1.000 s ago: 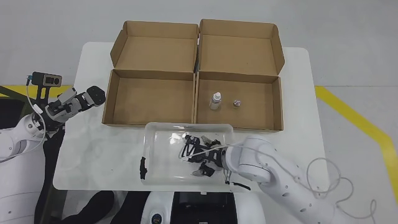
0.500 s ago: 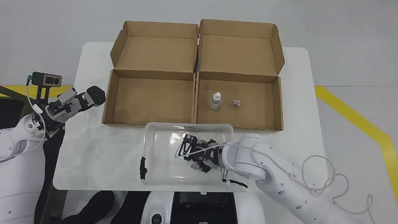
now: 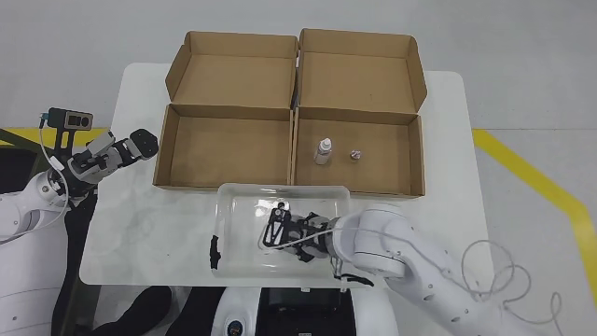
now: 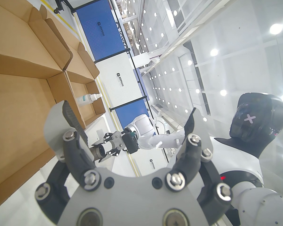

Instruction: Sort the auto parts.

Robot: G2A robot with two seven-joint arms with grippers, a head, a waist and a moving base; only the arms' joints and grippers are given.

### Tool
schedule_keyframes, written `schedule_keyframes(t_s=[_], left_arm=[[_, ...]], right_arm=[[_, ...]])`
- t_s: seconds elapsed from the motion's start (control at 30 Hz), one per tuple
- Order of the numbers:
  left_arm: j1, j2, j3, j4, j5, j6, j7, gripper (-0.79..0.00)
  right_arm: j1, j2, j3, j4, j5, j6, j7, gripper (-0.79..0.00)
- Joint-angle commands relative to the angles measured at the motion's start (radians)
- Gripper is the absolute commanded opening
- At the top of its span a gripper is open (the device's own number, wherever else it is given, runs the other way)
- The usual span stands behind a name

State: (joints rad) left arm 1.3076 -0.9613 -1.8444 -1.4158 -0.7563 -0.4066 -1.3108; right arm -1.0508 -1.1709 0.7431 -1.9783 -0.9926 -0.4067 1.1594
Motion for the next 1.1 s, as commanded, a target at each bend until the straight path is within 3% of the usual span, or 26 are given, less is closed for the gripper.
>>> schedule_keyframes(t_s=[0.0, 0.57, 1.07], left_arm=[[0.0, 0.0, 0.0, 0.0, 0.0, 0.0, 0.0, 0.0], [0.0, 0.0, 0.0, 0.0, 0.0, 0.0, 0.0, 0.0], [0.0, 0.0, 0.0, 0.0, 0.0, 0.0, 0.0, 0.0]], right_arm=[[0.003, 0.0, 0.001, -0.019, 0.006, 0.004, 0.011, -0.785], [0.116, -0.029, -0.022, -0.066, 0.051, 0.028, -0.051, -0.785], [0.388, -0.103, -0.078, 0.113, 0.101, 0.049, -0.097, -0.785]])
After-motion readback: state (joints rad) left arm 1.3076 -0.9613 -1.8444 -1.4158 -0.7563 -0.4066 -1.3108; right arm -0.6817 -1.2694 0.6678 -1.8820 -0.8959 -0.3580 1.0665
